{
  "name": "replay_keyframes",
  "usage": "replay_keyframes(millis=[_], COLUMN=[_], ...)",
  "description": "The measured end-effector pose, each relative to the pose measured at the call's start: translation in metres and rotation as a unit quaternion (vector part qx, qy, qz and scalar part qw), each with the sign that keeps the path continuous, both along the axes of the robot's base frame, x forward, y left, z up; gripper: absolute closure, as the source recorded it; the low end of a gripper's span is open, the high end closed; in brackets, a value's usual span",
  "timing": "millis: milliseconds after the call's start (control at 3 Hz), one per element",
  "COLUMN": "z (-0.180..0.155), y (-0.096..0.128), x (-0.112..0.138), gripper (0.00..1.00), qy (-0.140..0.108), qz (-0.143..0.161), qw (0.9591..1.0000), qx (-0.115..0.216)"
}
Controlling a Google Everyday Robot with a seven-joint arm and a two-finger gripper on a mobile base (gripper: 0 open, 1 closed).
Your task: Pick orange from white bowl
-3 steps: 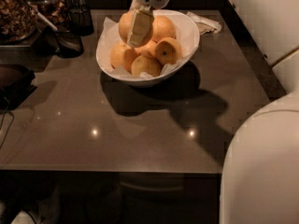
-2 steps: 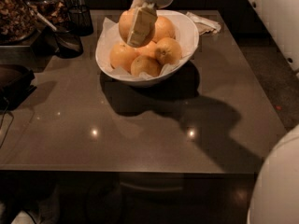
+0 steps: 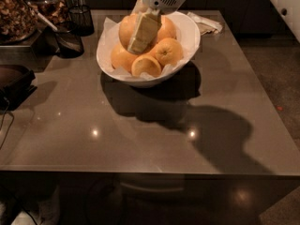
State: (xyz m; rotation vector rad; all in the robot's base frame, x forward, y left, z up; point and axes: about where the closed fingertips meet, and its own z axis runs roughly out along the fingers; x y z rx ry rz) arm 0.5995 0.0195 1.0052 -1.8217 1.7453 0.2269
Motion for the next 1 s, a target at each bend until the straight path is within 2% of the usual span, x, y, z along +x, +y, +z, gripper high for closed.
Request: replay_keyframes(millis=[333,667,1000], z=[0.0,0.004,0.014], y=[0.0,-0.004,-0.011], x=[0.0,-0.025,-0.071], gripper=[1.0,1.0,1.0], qy=[0.0,-0.002,-0.011], qz=[0.0,-0.022,-0.067], qw=[1.0,0.9997,0.9971], qx=[0.0,0.009,0.035])
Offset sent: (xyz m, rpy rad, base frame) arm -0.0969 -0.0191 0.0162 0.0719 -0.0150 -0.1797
